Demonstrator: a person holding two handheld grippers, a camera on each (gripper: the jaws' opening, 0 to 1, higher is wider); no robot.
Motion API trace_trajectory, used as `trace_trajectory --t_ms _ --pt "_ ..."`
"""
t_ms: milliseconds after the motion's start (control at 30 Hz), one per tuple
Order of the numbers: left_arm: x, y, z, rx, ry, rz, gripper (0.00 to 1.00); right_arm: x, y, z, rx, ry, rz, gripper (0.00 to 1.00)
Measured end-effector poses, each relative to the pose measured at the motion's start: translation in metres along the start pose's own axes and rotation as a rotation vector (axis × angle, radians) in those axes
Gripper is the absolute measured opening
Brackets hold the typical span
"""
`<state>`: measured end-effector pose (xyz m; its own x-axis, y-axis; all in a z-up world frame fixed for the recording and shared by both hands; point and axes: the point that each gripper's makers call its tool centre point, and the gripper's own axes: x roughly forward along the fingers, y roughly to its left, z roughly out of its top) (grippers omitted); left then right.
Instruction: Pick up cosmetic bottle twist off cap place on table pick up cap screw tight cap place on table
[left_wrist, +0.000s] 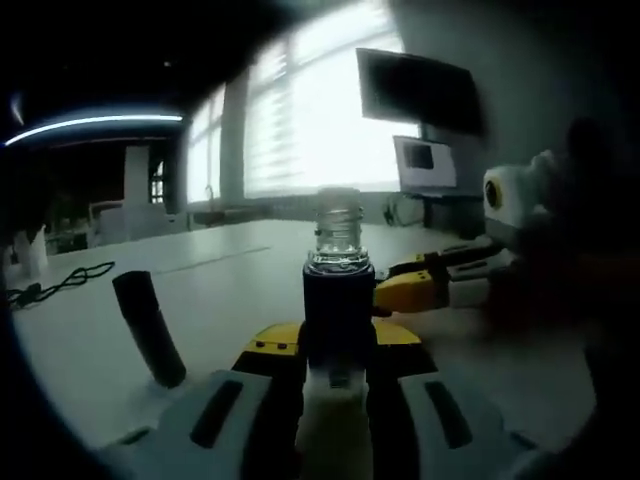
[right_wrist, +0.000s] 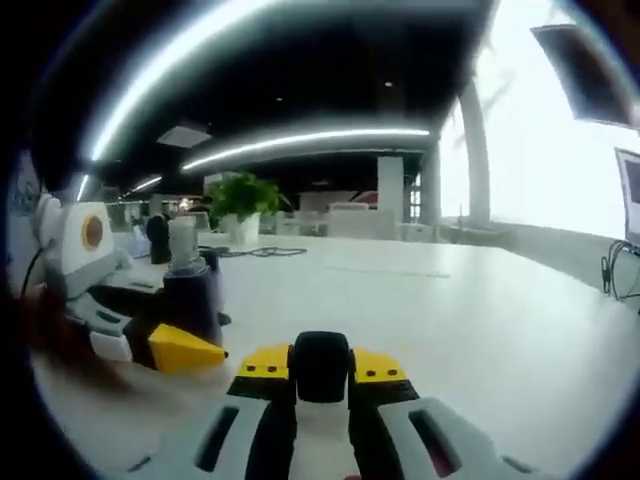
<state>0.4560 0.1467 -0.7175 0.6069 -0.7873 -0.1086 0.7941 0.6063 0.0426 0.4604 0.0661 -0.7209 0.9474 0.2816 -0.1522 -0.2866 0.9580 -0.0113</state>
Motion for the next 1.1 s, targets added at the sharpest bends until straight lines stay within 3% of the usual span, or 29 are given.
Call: trace_trajectory --t_ms 100,300,467,833,1100 --pt "-0.005 -0.001 0.0 0.01 -0.003 -0.004 0.13 -0.005 0.003 0.008 -0.014 -0.049 0.021 0.14" --pt "-0.013 -0.004 -0.001 0.007 -0.003 -0.017 0.13 -0.015 0.006 0.016 -0.028 -0.073 0.053 0.14" --pt "-0.023 -0.016 -0.001 0.021 -0.013 -0.08 0.13 -0.026 0.014 0.033 -0.013 -0.1 0.095 0.14" --pt "-0.051 -0.017 -0.001 -0.001 -0.025 -0.111 0.13 -0.051 0.06 0.072 -0.038 -0.141 0.241 0.14" --pt "-0.069 -0.027 0.002 0.012 -0.048 -0.161 0.13 -0.067 0.092 0.09 -0.05 -0.17 0.34 0.14"
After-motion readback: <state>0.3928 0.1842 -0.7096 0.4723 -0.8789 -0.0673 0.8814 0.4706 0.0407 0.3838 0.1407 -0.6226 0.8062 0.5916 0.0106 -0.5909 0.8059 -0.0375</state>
